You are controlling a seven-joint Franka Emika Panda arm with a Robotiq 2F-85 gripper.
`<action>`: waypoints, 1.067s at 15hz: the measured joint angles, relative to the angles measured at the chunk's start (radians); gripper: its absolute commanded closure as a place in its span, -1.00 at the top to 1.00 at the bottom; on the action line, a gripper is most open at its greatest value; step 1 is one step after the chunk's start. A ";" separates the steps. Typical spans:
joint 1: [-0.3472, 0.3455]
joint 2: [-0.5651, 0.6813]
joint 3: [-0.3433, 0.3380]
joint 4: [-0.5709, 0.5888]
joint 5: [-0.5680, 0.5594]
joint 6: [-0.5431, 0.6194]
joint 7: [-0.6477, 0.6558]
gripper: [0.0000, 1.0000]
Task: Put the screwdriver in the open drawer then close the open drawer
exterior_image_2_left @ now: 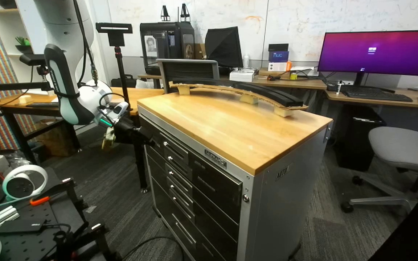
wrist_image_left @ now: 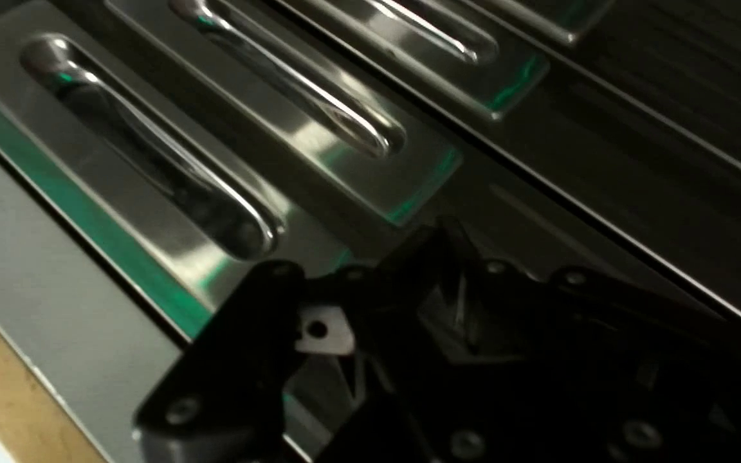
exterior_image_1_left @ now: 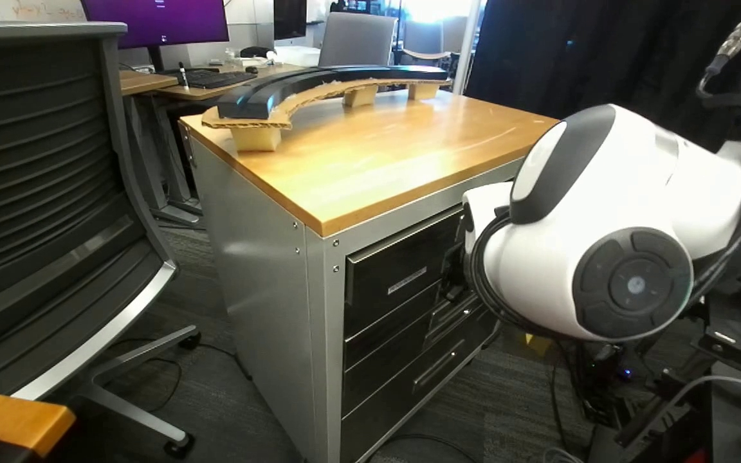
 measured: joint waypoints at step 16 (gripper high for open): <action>-0.297 -0.708 0.164 -0.187 1.179 0.033 -1.115 0.93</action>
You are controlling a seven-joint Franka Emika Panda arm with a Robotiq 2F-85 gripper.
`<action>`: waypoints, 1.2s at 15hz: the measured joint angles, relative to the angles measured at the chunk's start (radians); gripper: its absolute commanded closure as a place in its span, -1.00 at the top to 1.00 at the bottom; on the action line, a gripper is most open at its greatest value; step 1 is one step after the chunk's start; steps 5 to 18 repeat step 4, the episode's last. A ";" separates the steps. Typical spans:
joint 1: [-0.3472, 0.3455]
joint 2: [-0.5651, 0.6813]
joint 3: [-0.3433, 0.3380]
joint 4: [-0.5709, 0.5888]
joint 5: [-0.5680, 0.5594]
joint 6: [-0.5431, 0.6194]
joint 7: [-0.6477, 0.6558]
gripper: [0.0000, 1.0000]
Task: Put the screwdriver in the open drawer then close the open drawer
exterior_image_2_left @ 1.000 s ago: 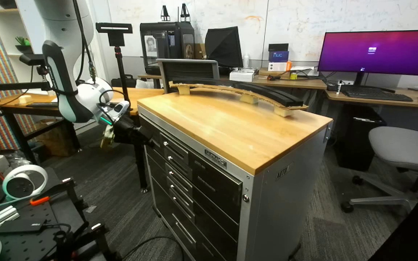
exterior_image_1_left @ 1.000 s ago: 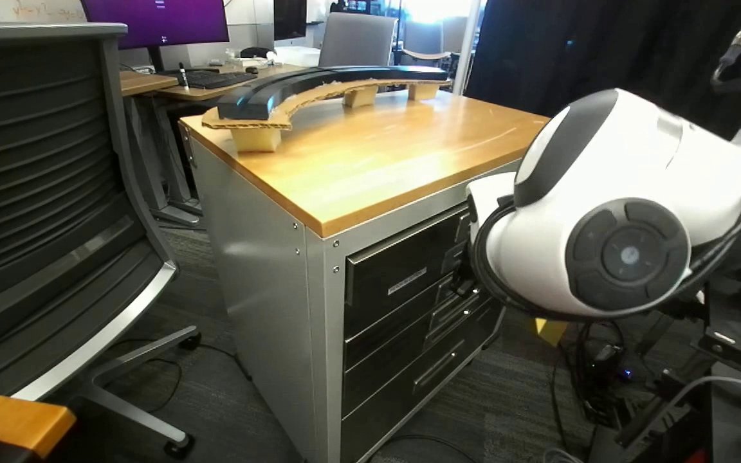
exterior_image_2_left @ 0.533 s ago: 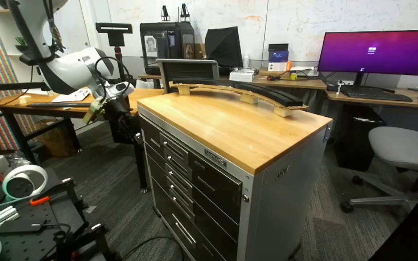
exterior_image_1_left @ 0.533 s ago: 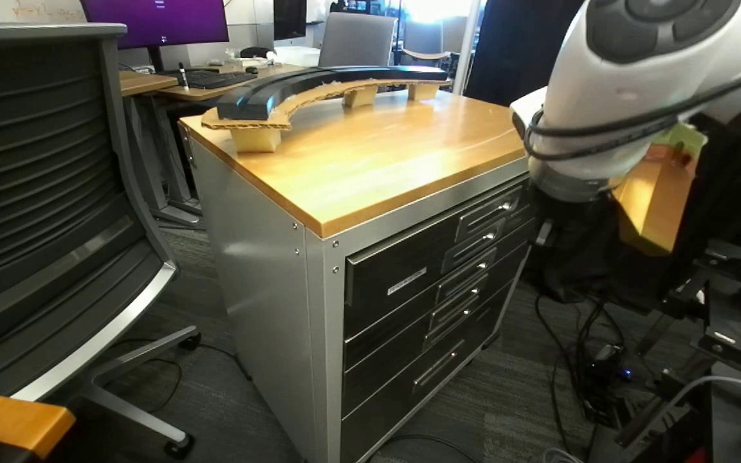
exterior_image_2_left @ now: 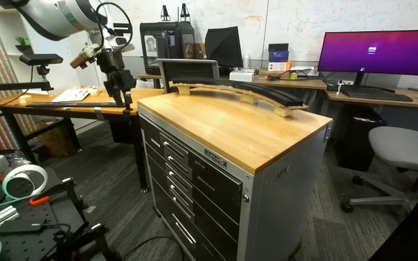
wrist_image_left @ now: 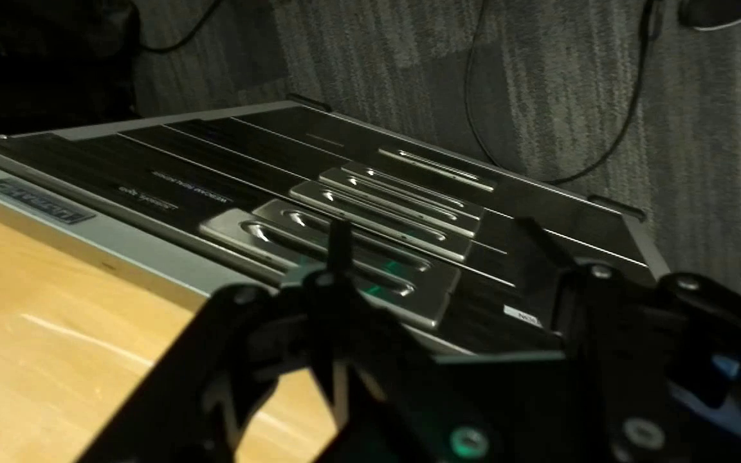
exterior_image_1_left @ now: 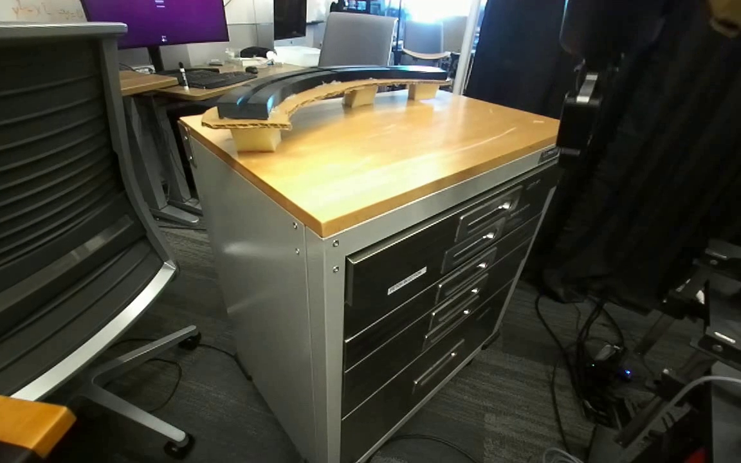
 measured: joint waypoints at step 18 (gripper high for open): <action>0.075 -0.101 -0.104 0.082 0.148 -0.064 -0.110 0.99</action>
